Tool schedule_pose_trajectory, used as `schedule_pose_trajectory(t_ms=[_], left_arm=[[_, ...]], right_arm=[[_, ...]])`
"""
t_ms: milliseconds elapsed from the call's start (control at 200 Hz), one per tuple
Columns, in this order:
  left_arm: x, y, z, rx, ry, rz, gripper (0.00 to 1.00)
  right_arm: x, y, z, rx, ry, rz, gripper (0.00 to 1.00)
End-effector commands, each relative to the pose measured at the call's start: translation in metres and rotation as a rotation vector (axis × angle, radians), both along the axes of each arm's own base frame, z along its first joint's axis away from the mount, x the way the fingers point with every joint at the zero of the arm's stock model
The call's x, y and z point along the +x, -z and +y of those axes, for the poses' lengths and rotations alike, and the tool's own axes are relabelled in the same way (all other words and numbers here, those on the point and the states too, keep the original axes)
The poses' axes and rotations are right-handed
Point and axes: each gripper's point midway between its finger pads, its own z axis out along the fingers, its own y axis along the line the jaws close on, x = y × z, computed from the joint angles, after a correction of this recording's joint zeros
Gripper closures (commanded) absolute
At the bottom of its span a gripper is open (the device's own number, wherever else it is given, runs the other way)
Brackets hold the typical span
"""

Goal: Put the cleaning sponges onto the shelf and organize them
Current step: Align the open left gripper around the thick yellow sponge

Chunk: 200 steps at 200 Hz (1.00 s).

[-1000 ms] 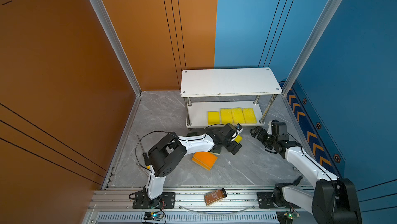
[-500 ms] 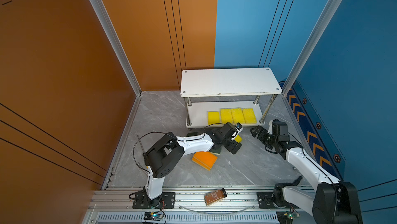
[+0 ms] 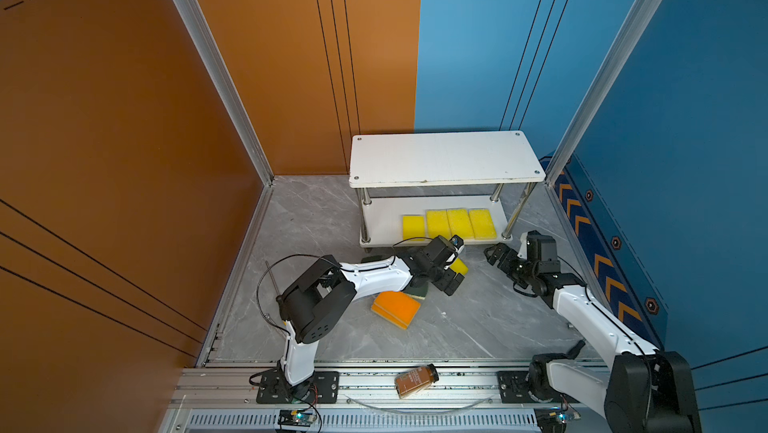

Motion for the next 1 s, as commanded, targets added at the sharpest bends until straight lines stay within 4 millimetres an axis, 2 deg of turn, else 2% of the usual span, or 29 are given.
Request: schedule_pose_trajectory(t_ms=[0, 336, 656, 997], left_arm=[[0.007, 0.006, 0.009, 0.036, -0.054, 0.010, 0.02], [0.013, 0.008, 0.010, 0.048, -0.101, 0.037, 0.02], [0.006, 0.019, 0.015, 0.088, -0.094, 0.075, 0.02], [0.003, 0.028, 0.008, 0.099, -0.065, 0.111, 0.02]], right_arm=[[0.000, 0.000, 0.000, 0.020, 0.010, -0.005, 0.01], [0.000, -0.003, 0.000, 0.021, 0.008, -0.010, 0.00], [0.001, -0.007, 0.000, 0.022, 0.007, -0.013, 0.00], [0.003, -0.010, -0.001, 0.021, 0.011, -0.017, 0.00]])
